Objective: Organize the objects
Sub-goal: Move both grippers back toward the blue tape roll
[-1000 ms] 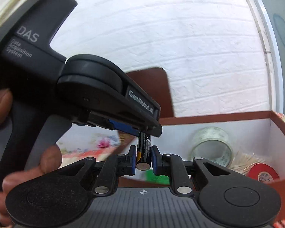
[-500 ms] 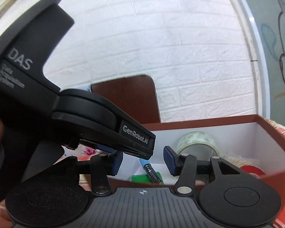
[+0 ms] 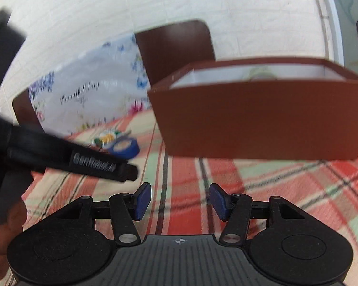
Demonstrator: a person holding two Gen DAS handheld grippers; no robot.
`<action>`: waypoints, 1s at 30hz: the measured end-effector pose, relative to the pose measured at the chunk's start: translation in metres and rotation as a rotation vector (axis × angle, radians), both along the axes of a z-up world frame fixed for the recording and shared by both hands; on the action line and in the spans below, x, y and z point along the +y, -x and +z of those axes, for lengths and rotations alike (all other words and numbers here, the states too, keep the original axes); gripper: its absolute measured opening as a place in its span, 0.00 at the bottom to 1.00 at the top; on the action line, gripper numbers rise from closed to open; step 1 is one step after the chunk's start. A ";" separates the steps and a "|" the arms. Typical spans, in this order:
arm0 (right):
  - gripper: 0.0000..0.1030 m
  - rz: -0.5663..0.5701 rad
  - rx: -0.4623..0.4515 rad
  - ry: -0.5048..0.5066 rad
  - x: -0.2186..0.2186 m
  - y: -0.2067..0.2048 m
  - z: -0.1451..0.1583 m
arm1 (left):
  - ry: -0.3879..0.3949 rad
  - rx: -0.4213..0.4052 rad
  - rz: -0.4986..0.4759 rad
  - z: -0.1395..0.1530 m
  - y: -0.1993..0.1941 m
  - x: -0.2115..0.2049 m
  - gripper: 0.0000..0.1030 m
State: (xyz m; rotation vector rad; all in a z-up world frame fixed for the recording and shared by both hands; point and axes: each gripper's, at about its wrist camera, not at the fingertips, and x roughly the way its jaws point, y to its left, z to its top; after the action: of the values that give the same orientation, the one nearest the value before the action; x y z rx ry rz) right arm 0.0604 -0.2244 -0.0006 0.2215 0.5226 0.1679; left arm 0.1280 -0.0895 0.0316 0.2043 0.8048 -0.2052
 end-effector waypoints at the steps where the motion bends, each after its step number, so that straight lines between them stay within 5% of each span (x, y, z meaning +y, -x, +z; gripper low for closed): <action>1: 0.53 0.013 0.012 0.007 0.005 0.004 0.000 | -0.008 0.014 0.025 -0.008 -0.001 0.009 0.50; 5: 0.58 0.047 0.030 0.101 0.027 0.007 -0.003 | -0.012 -0.040 0.085 -0.021 0.002 0.044 0.70; 10: 0.63 0.094 0.035 0.183 0.050 0.012 -0.003 | 0.008 -0.089 0.117 -0.026 -0.002 0.075 0.76; 13: 0.63 0.131 0.033 0.228 0.067 0.009 -0.002 | 0.035 -0.135 0.142 -0.036 -0.004 0.099 0.90; 15: 0.63 0.161 0.030 0.252 0.077 0.008 -0.001 | 0.058 -0.138 0.162 -0.034 -0.006 0.116 0.91; 19: 0.63 0.213 0.024 0.273 0.093 -0.009 0.000 | -0.054 -0.209 0.261 -0.036 -0.018 0.162 0.91; 21: 0.63 0.223 0.020 0.274 0.102 -0.025 -0.001 | -0.002 -0.193 0.347 -0.037 -0.025 0.195 0.94; 23: 0.62 0.231 0.011 0.289 0.113 -0.045 0.000 | 0.133 -0.158 0.418 -0.039 -0.029 0.221 0.96; 27: 0.62 0.217 -0.012 0.329 0.130 -0.084 0.001 | 0.075 -0.192 0.436 -0.040 -0.028 0.209 0.96; 30: 0.64 0.192 -0.011 0.329 0.132 -0.111 0.001 | 0.106 -0.187 0.436 -0.040 -0.030 0.214 0.96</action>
State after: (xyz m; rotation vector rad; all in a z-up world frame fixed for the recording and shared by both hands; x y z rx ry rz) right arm 0.1710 -0.0920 0.0007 -0.1511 0.5522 0.2662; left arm 0.1578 0.1243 -0.0087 -0.0542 0.6331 0.1807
